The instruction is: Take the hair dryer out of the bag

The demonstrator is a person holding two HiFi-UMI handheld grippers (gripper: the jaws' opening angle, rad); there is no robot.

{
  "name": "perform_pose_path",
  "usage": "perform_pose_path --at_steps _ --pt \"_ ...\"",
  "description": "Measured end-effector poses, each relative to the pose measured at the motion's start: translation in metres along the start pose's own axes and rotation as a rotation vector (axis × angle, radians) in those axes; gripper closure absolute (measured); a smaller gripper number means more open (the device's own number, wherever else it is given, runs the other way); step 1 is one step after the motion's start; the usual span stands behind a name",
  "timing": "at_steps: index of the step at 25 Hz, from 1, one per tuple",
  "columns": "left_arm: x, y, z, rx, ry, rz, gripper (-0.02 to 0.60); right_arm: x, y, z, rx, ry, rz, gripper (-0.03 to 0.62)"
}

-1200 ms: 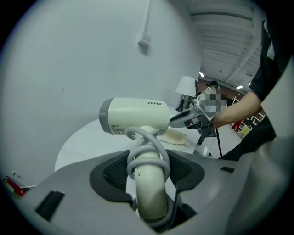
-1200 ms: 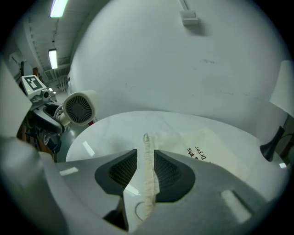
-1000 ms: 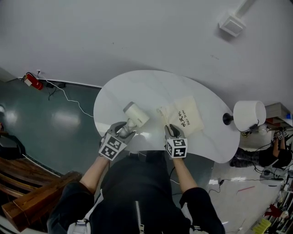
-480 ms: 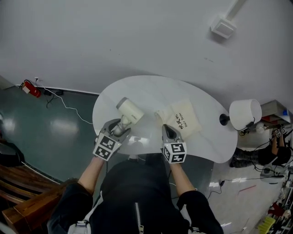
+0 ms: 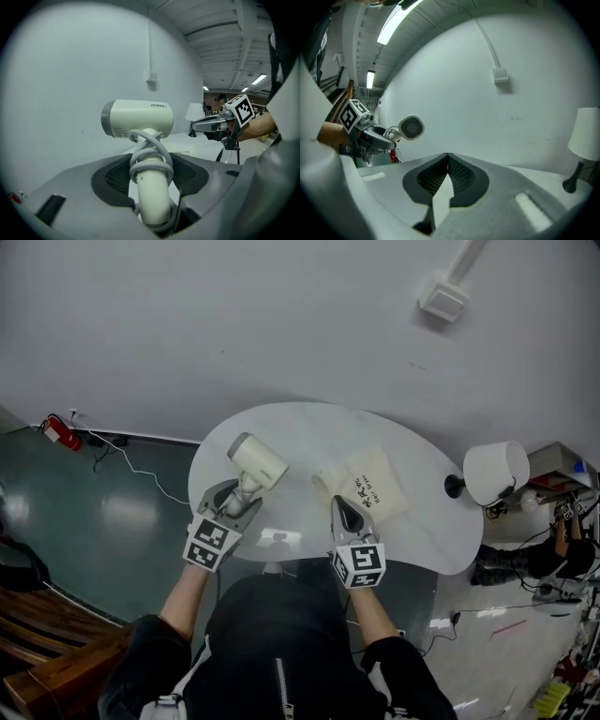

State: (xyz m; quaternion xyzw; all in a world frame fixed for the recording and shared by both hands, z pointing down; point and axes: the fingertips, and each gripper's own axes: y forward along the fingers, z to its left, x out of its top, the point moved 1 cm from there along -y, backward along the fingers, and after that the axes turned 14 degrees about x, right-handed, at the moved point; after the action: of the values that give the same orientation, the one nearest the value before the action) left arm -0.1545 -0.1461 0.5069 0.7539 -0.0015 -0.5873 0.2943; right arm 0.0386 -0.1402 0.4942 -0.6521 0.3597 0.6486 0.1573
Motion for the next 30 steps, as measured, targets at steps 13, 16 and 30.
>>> perform_pose_path --at_steps 13,16,30 --pt "0.031 -0.012 -0.002 0.008 0.02 -0.079 0.348 0.036 -0.021 0.014 0.008 -0.1 -0.071 0.591" --pt "0.033 -0.009 -0.005 0.003 0.034 -0.08 0.348 0.038 -0.024 0.01 0.007 -0.095 -0.08 0.591" --pt "0.035 -0.002 -0.01 -0.026 0.028 -0.075 0.348 0.049 -0.029 0.003 -0.012 -0.102 -0.096 0.591"
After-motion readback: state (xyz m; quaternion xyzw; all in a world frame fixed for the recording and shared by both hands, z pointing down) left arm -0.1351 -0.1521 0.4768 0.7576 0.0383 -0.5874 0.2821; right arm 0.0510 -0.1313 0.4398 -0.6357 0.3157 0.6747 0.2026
